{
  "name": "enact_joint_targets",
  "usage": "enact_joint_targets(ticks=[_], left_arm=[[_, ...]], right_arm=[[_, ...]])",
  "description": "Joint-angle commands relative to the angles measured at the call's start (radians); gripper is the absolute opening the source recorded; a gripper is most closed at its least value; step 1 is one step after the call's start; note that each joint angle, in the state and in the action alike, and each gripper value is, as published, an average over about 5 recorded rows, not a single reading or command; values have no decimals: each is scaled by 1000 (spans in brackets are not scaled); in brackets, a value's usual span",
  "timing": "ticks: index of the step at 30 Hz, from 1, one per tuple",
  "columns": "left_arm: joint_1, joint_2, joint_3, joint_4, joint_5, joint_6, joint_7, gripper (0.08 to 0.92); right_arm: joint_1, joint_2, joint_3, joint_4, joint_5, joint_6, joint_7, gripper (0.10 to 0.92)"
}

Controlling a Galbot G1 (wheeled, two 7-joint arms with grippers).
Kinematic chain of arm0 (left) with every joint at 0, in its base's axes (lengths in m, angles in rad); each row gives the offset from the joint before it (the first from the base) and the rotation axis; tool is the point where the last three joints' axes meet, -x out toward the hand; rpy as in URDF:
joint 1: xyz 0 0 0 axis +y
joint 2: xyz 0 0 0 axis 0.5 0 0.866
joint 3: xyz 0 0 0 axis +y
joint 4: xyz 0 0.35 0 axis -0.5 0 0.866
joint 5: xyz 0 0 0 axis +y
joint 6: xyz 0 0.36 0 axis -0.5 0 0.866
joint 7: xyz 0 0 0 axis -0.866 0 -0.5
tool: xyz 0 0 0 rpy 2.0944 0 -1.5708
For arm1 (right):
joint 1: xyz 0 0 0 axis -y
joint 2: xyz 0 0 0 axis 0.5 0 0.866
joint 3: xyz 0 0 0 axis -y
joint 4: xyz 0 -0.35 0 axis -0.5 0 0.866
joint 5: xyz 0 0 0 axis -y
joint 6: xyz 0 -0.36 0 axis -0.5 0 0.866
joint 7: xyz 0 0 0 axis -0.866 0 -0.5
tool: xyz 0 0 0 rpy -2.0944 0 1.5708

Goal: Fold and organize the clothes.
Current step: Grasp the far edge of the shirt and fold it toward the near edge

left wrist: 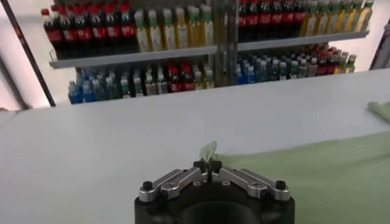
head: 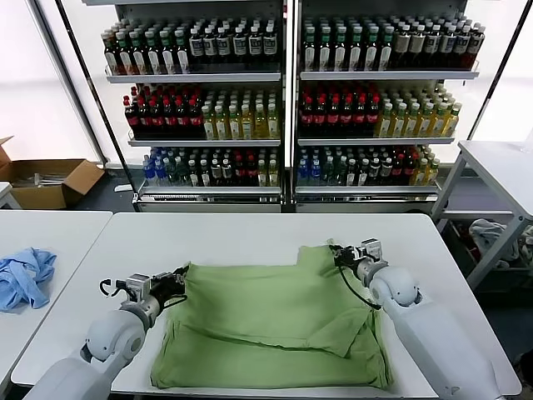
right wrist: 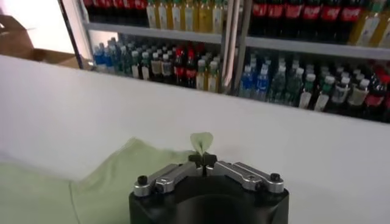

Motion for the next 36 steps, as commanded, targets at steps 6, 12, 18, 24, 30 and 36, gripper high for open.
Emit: enact_joint_targets(ticks=[6, 12, 18, 24, 30, 36], left_arm=[[207, 103, -67, -248, 47, -58, -100, 81], [400, 124, -91, -378, 144, -58, -159, 81], [532, 118, -121, -434, 240, -88, -180, 81], [550, 113, -130, -443, 266, -99, -182, 81], [552, 112, -115, -434, 293, -103, -180, 81], [541, 95, -87, -398, 316, -106, -189, 81]], right_arm=[[-369, -220, 182, 512, 45, 65, 21, 108], [-538, -245, 221, 625, -16, 95, 18, 108], [-729, -243, 290, 694, -79, 131, 9, 108], [-902, -245, 432, 739, -109, 170, -10, 108], [-1031, -230, 513, 758, -144, 212, -20, 108], [-1061, -186, 495, 728, -162, 249, 28, 108]])
